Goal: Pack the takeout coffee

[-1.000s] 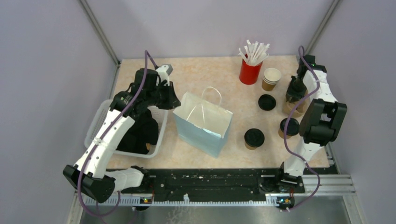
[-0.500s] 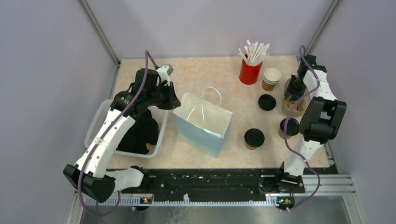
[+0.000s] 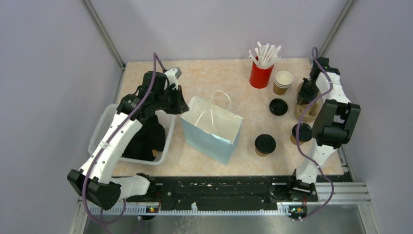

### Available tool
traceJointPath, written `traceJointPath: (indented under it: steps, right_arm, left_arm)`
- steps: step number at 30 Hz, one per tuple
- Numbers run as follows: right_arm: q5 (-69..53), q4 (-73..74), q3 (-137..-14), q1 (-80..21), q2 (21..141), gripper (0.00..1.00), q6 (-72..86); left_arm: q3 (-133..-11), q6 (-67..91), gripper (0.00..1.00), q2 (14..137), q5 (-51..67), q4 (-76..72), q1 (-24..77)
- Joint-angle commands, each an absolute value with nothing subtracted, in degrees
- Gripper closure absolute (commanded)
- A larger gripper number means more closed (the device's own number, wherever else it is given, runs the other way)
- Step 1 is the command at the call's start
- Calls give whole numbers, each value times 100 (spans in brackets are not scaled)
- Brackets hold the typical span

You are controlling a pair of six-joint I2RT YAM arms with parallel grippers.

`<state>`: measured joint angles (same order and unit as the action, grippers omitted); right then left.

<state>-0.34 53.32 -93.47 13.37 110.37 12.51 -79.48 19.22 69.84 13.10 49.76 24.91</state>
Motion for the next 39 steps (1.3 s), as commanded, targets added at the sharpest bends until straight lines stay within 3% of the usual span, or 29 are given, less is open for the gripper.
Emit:
traceJointPath:
  steps: [1,6,23,24,26,29,34,39]
  right_arm:
    - [-28,5303,-9578,1415,11002,86,1189]
    - [44,5400,-9668,1415,10917,100,1178]
    - [690,5607,-9777,1282,10496,100,1130]
    - [627,5611,-9769,1282,10516,94,1160]
    - [424,5429,-9668,1294,10515,69,1188]
    - [134,5240,-9612,1450,10636,54,1347]
    - [17,5063,-9764,1526,10910,51,1706]
    - [448,5185,-9879,1529,11145,58,2261]
  left_arm:
    - [-8078,1808,86,7000,1305,4861,2505]
    - [-8090,1802,85,7031,1336,4832,2504]
    - [-8051,1854,82,6987,1432,4799,2505]
    - [-8039,1854,82,6980,1444,4799,2505]
    - [-8013,1859,82,6979,1465,4792,2503]
    - [-7975,1863,82,6970,1511,4790,2505]
    - [-7995,1846,82,6993,1511,4799,2505]
    - [-8032,1822,82,7027,1463,4820,2505]
